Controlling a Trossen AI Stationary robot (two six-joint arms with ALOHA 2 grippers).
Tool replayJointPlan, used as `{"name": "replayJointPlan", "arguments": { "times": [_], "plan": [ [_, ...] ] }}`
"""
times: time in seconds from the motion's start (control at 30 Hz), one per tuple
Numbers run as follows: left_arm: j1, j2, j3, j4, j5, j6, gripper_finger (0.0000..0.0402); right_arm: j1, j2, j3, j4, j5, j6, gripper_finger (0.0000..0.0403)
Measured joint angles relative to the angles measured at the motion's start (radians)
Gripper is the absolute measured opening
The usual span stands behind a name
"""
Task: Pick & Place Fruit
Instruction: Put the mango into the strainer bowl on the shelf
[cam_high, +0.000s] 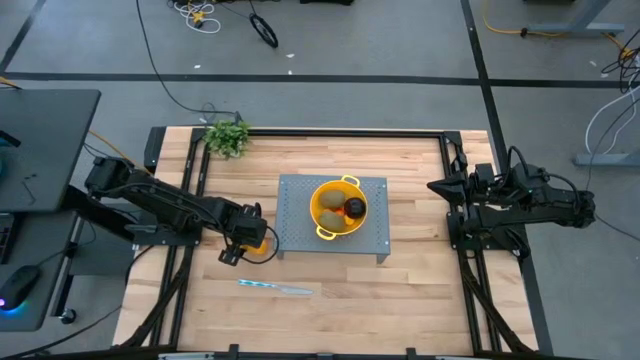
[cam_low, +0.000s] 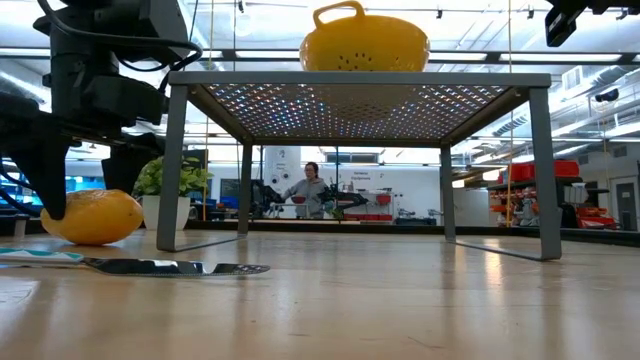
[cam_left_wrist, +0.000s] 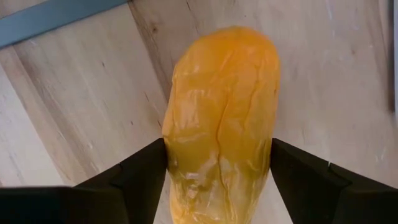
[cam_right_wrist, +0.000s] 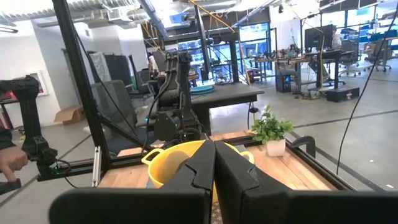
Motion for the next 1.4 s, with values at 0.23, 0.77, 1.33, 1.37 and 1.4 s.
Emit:
{"name": "replayJointPlan", "arguments": {
  "times": [0.23,0.77,1.33,1.37,1.4],
  "plan": [
    [0.000,0.000,0.000,0.000,0.000,0.000,0.0273,0.000,0.000,0.000,0.000,0.000,0.000,0.0015],
    [0.000,-0.001,0.080,-0.092,-0.014,0.008,0.0273,0.000,0.000,0.000,0.000,0.000,0.000,0.0015],
    [0.000,-0.041,0.108,-0.235,0.024,-0.068,0.0273,0.000,0.000,0.000,0.000,-0.001,0.000,0.0015],
    [0.000,-0.052,0.118,-0.238,0.022,-0.068,0.0273,0.000,0.000,0.000,0.000,-0.001,0.000,0.0015],
    [0.000,-0.064,0.124,-0.242,0.018,-0.068,0.0273,0.000,0.000,0.000,0.000,-0.001,0.000,0.0015]
  ]
}}
